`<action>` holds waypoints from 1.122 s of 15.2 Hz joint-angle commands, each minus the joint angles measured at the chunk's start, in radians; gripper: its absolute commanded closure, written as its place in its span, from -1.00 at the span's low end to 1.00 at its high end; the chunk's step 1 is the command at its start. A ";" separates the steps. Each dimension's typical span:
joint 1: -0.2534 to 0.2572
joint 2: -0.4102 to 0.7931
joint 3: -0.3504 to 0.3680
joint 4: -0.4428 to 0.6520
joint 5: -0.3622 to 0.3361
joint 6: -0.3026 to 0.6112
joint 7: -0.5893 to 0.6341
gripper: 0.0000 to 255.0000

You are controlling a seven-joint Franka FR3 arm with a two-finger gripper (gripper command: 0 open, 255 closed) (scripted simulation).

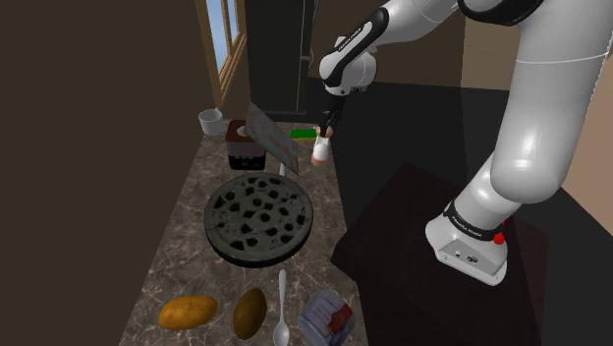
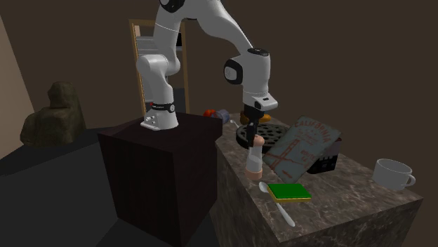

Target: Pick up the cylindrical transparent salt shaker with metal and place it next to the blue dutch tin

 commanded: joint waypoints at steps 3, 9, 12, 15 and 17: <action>0.000 0.000 0.000 0.000 0.000 0.000 0.000 -1.00; 0.000 0.000 0.000 0.000 0.000 0.000 0.000 1.00; 0.000 0.000 0.000 0.000 0.000 0.000 0.000 1.00; 0.003 -0.022 -0.005 -0.001 -0.010 -0.020 0.009 1.00; 0.007 -0.043 -0.010 -0.001 -0.020 -0.040 0.018 1.00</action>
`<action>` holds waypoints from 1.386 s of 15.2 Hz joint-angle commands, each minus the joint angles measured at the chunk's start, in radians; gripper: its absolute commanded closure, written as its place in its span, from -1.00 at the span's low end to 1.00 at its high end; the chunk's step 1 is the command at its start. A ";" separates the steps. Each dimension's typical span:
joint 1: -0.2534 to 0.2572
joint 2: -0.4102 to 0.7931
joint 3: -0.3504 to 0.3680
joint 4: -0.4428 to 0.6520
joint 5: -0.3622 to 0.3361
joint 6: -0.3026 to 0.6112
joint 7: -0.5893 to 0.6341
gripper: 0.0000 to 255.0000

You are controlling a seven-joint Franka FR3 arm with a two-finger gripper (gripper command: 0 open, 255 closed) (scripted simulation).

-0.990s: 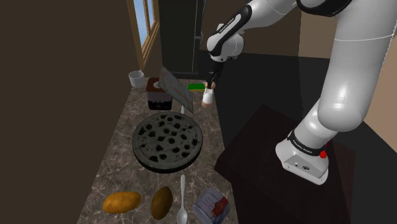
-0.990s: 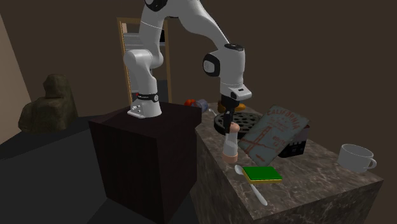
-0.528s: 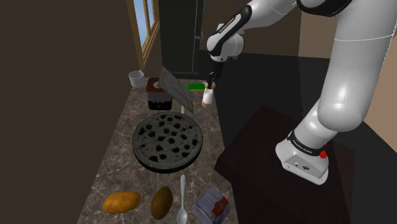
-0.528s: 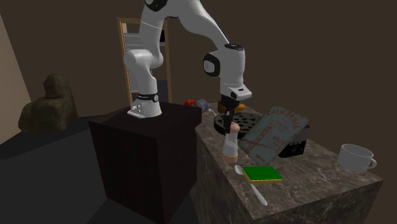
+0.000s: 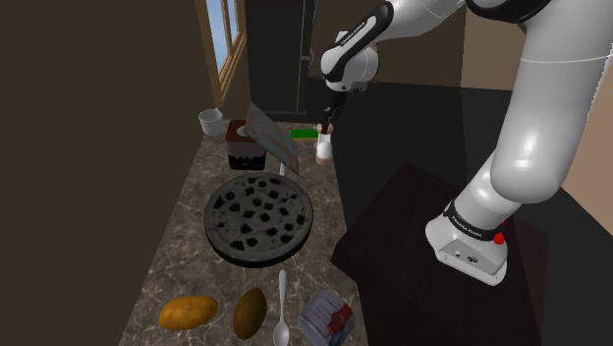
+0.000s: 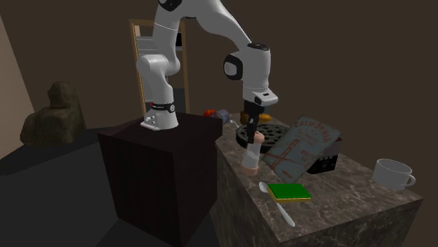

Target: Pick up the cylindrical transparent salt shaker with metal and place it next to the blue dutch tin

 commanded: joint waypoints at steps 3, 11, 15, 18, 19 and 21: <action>0.006 -0.041 -0.009 0.004 -0.020 -0.042 0.019 1.00; 0.014 -0.117 -0.023 0.019 -0.056 -0.130 0.052 1.00; 0.017 -0.152 -0.028 0.032 -0.073 -0.175 0.068 1.00; 0.018 -0.176 -0.031 0.044 -0.084 -0.209 0.079 1.00; 0.019 -0.184 -0.032 0.048 -0.088 -0.221 0.083 1.00; 0.019 -0.199 -0.033 0.058 -0.095 -0.245 0.090 1.00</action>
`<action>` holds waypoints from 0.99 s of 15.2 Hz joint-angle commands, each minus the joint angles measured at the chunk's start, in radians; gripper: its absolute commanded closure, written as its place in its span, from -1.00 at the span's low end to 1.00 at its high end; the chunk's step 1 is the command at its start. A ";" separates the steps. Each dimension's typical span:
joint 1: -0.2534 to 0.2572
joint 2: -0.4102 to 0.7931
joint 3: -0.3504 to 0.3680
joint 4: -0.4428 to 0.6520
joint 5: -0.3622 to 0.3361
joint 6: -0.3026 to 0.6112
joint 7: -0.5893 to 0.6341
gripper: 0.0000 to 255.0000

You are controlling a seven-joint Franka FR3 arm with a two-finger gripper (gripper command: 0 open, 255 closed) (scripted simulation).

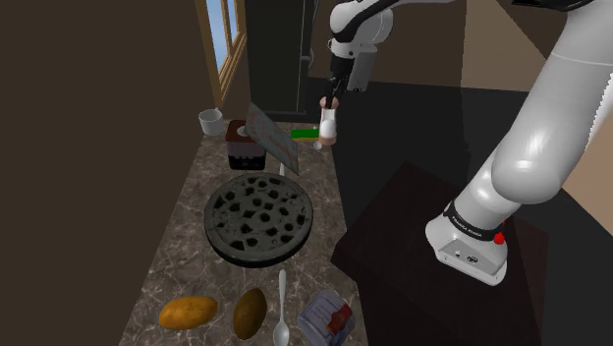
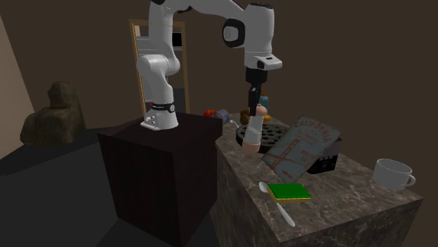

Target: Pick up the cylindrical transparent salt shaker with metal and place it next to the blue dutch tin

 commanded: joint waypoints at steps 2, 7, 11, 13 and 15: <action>0.000 -0.019 -0.002 0.016 -0.009 -0.035 0.009 1.00; 0.001 -0.052 -0.005 0.046 -0.024 -0.095 0.024 1.00; 0.002 -0.074 -0.006 0.074 -0.034 -0.144 0.036 1.00; 0.002 -0.084 -0.007 0.090 -0.038 -0.168 0.041 1.00; 0.002 -0.093 -0.007 0.106 -0.042 -0.193 0.046 1.00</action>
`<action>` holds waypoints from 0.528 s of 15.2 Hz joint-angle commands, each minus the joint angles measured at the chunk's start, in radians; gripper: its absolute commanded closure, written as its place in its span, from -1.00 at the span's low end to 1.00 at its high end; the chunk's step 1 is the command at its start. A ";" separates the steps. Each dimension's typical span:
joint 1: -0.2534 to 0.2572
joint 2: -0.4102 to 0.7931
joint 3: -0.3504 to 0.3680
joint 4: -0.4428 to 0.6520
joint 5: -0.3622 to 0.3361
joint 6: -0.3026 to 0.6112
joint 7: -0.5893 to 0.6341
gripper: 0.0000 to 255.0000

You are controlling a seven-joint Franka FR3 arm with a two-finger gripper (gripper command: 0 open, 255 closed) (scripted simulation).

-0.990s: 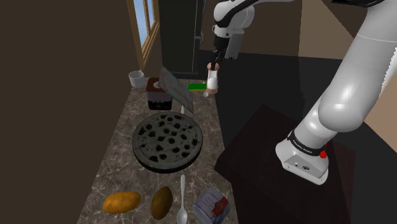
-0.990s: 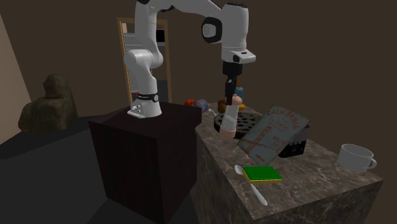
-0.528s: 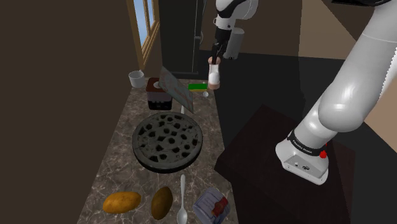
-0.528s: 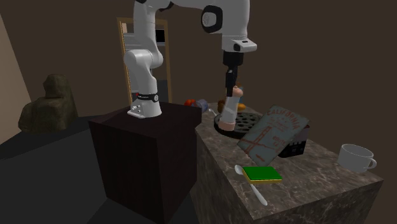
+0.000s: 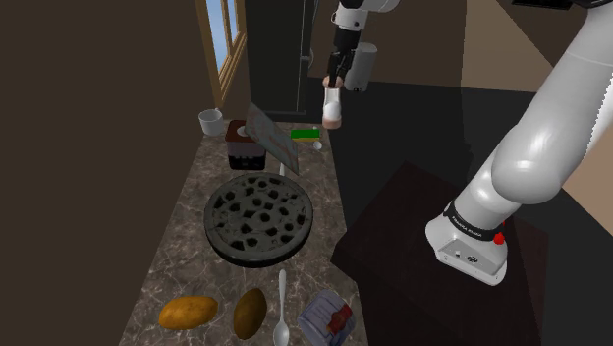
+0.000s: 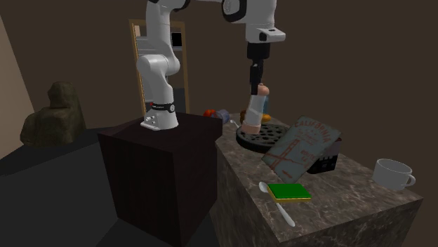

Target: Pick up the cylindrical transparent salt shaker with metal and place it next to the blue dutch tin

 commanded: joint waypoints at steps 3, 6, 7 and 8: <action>0.000 -0.019 -0.001 0.033 -0.008 -0.051 0.011 1.00; 0.000 -0.030 -0.001 0.061 -0.013 -0.088 0.017 1.00; 0.000 -0.033 -0.001 0.071 -0.014 -0.101 0.020 1.00; 0.000 -0.036 -0.001 0.081 -0.015 -0.114 0.022 1.00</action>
